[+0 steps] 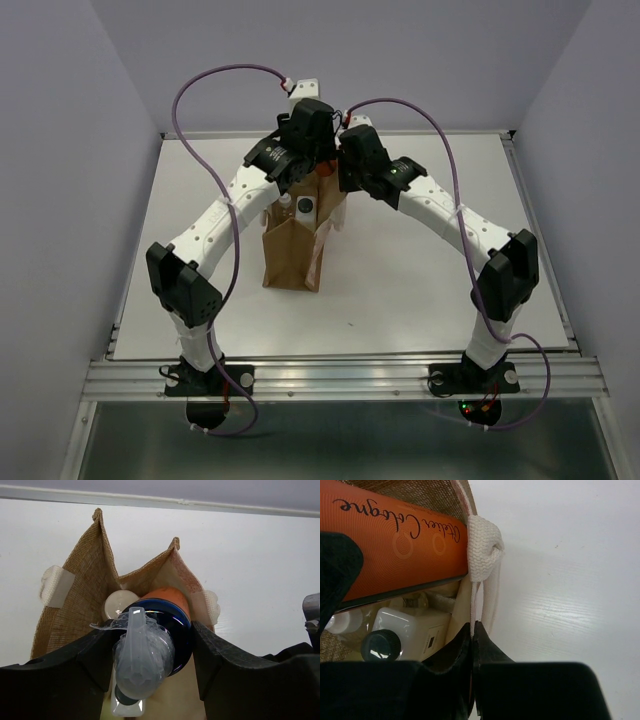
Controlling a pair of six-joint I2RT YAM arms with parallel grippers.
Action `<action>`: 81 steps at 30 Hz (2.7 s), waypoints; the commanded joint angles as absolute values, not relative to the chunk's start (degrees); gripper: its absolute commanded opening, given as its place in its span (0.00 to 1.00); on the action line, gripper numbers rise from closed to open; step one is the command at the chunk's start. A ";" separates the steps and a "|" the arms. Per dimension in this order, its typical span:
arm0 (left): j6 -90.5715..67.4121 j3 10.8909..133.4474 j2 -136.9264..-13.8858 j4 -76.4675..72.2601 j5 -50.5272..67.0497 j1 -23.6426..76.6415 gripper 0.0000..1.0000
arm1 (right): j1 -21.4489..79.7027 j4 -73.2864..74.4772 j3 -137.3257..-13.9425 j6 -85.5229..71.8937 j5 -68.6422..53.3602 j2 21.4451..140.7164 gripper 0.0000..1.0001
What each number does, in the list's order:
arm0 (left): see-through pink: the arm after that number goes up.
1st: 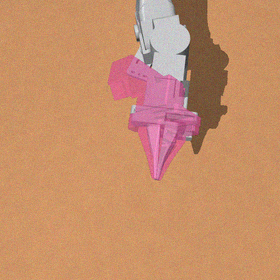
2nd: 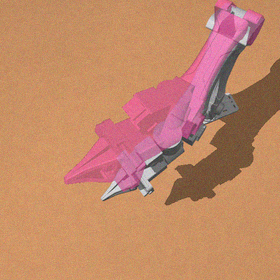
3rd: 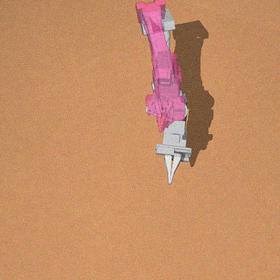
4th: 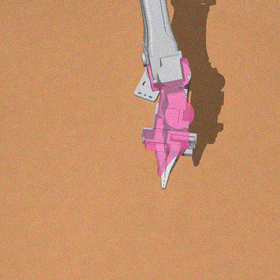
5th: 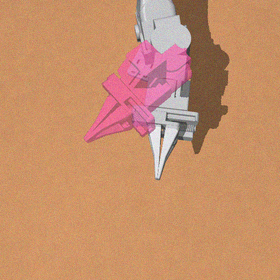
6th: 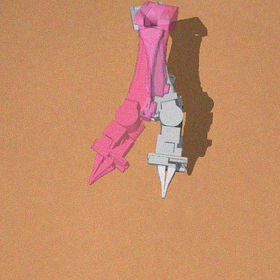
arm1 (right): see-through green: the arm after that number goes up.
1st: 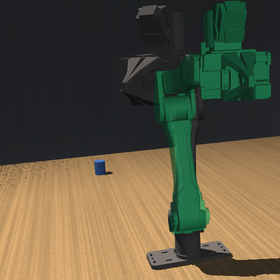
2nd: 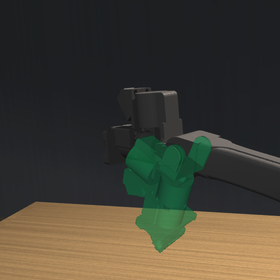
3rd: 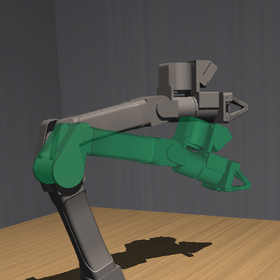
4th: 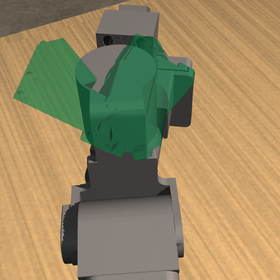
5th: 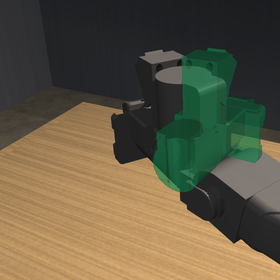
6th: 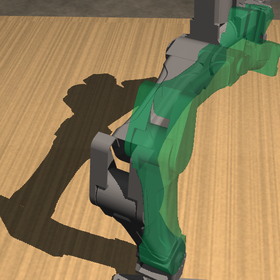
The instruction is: Place the personal care products into the canvas bag
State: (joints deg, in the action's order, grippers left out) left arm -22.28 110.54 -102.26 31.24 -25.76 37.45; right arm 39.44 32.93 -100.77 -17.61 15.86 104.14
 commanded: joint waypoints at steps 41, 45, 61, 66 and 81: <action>-19.95 116.02 -106.78 15.73 -32.17 29.62 0.00 | 40.25 31.55 -99.14 -16.08 13.62 99.32 0.01; -20.91 115.49 -107.23 14.77 -31.73 29.88 0.00 | 40.25 31.55 -98.96 -16.08 13.36 99.58 0.01; -25.05 112.86 -109.42 19.42 -42.62 33.84 0.08 | 40.25 31.11 -96.77 -16.26 14.15 99.05 0.01; -28.73 111.36 -110.12 20.30 -42.46 34.63 0.00 | 40.25 30.94 -96.07 -16.44 14.24 98.88 0.01; -35.77 113.99 -107.15 17.14 -48.33 36.12 0.00 | 40.25 30.59 -94.48 -16.79 13.36 97.91 0.01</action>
